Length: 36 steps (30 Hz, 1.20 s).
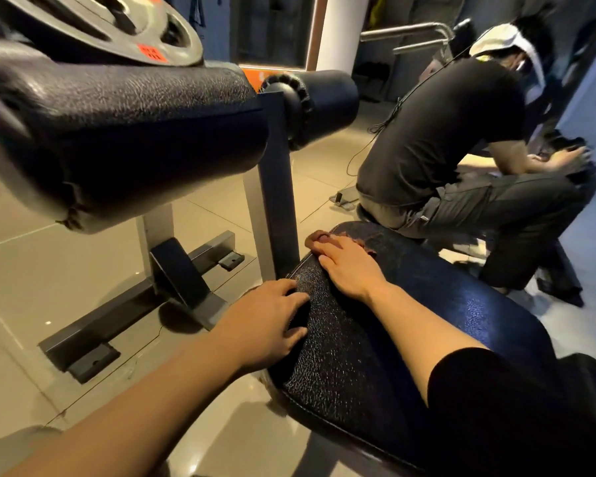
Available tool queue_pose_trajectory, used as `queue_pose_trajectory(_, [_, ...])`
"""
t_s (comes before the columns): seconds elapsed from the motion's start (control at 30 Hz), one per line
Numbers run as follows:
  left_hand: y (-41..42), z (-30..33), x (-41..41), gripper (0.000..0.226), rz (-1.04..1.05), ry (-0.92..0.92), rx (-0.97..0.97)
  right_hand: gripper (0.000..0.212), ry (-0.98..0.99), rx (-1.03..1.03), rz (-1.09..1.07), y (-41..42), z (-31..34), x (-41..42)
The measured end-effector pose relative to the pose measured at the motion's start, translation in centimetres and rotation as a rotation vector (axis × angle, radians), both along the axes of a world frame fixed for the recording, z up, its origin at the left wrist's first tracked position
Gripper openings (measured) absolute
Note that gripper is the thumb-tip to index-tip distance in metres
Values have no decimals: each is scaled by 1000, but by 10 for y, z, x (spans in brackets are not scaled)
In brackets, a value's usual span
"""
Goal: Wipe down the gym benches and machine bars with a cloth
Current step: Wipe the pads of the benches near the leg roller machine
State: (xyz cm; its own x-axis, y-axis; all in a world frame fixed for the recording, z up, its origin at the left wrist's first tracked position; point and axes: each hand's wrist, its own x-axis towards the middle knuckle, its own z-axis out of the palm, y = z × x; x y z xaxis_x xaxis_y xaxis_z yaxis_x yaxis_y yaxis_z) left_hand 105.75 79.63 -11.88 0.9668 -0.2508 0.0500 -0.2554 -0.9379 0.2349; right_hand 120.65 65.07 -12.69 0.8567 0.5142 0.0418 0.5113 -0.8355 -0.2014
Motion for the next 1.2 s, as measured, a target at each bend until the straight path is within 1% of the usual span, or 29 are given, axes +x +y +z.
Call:
queue_pose_trajectory(0.23, [-10,-2,-25,54,35,-25,-11,45,21,11,77,-2,-13,-48])
queue_pose_trajectory(0.37, [-14,-4,-37,56,15,7,-15,43,2,52,98,-48,-18,-75])
queue_pose_trajectory(0.43, [-13,-7,-45,57,6,11,-20,43,-9,77,41,-89,-24,-81])
queue_pose_trajectory(0.5, [-10,-8,-52,58,-2,6,-15,42,-26,93,-66,-126,-30,-87])
queue_pose_trajectory(0.57, [-6,-9,-59,57,0,-4,-14,42,-25,102,-178,-142,-33,-94])
queue_pose_trajectory(0.63, [-2,-10,-64,56,7,-14,-15,42,-1,112,-243,-125,-32,-99])
queue_pose_trajectory(0.67, [0,-10,-66,56,13,-13,-16,43,-6,107,-236,-107,-30,-104])
queue_pose_trajectory(0.77, [4,-10,-69,58,46,-11,-25,46,-71,89,-65,-44,-25,-127])
queue_pose_trajectory(0.83, [6,-10,-69,60,64,-4,-39,46,-33,63,52,-19,-20,-145])
queue_pose_trajectory(0.9, [7,-9,-67,59,61,-1,-45,45,-24,45,131,-23,-19,-147])
queue_pose_trajectory(0.93, [7,-9,-65,59,52,-5,-42,44,-47,20,130,-33,-17,-139])
queue_pose_trajectory(0.97, [7,-8,-63,58,41,-13,-36,44,-81,-12,83,-45,-18,-124])
queue_pose_trajectory(1.03, [5,-8,-57,57,22,-25,-33,46,-100,-58,-130,-70,-19,-94])
queue_pose_trajectory(1.07, [4,-8,-54,56,12,-32,-33,45,-74,-33,-207,-77,-19,-83])
queue_pose_trajectory(1.1, [2,-7,-50,55,2,-41,-27,44,-43,27,-222,-79,-20,-78])
queue_pose_trajectory(1.17, [-2,-6,-39,54,-17,-56,-13,47,-15,133,-109,-72,-23,-81])
queue_pose_trajectory(1.2, [-4,-6,-32,54,-23,-60,-12,47,-19,141,-36,-67,-23,-85])
